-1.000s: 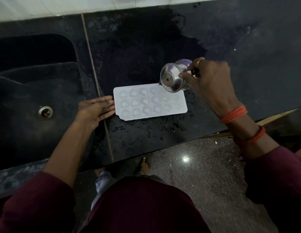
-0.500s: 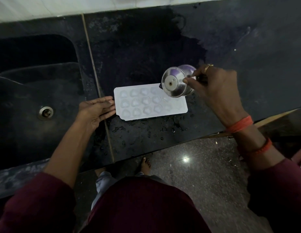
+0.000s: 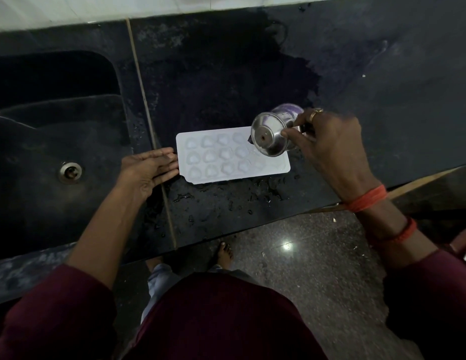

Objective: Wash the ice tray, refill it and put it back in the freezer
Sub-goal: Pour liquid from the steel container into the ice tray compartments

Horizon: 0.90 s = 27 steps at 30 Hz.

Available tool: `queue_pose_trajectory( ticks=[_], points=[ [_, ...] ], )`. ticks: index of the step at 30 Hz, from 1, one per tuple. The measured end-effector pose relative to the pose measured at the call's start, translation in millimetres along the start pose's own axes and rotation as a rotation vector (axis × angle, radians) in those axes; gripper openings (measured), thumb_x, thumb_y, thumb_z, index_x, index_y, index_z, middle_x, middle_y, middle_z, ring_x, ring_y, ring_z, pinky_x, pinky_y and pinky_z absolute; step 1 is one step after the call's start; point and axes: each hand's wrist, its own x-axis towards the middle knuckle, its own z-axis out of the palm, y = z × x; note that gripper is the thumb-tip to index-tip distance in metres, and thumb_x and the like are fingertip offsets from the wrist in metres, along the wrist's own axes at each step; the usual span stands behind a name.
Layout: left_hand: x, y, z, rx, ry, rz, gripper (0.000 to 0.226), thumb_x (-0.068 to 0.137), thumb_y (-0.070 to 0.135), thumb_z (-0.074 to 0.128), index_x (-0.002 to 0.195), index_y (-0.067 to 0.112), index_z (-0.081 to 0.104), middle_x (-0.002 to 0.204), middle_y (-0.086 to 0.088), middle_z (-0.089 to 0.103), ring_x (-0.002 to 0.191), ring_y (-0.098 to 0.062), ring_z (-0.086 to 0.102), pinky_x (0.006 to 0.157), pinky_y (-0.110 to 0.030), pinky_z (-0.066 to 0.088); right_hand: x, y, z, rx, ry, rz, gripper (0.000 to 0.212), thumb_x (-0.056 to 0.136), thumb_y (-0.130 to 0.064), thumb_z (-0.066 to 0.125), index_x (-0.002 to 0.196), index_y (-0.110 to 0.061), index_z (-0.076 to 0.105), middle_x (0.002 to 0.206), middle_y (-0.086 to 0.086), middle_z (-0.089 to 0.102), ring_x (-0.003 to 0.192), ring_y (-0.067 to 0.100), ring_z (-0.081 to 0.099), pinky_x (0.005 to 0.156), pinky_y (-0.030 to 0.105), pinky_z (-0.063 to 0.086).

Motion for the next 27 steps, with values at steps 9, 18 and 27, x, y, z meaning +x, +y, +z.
queue_pose_trajectory(
  ticks=[9, 18, 27],
  points=[
    [-0.1, -0.3, -0.5, 0.003, 0.003, 0.0, 0.009, 0.089, 0.0, 0.074, 0.096, 0.007, 0.074, 0.083, -0.009, 0.079, 0.085, -0.019, 0.078, 0.071, -0.029, 0.065, -1.3, 1.6, 2.0, -0.003, 0.0, -0.012, 0.031, 0.09, -0.044, 0.069, 0.095, -0.015, 0.075, 0.08, 0.005, 0.07, 0.071, 0.021, 0.064, 0.068, 0.037, 0.052],
    [-4.3, 0.1, 0.3, 0.003, 0.01, -0.002, 0.009, 0.089, -0.001, 0.074, 0.096, 0.005, 0.074, 0.086, -0.011, 0.079, 0.085, -0.018, 0.078, 0.071, -0.029, 0.065, -3.4, -0.6, 2.3, 0.012, 0.004, -0.005, 0.029, 0.089, -0.043, 0.07, 0.093, -0.014, 0.075, 0.079, 0.004, 0.069, 0.07, 0.021, 0.063, 0.068, 0.04, 0.054],
    [-7.7, 1.4, 0.9, -0.03, 0.004, -0.011, 0.009, 0.089, -0.002, 0.073, 0.095, 0.005, 0.073, 0.076, -0.008, 0.079, 0.073, -0.016, 0.078, 0.066, -0.028, 0.064, -4.1, -1.2, 4.2, 0.001, -0.008, -0.018, 0.031, 0.09, -0.043, 0.069, 0.094, -0.013, 0.074, 0.076, 0.002, 0.067, 0.068, 0.019, 0.061, 0.065, 0.039, 0.053]
  ],
)
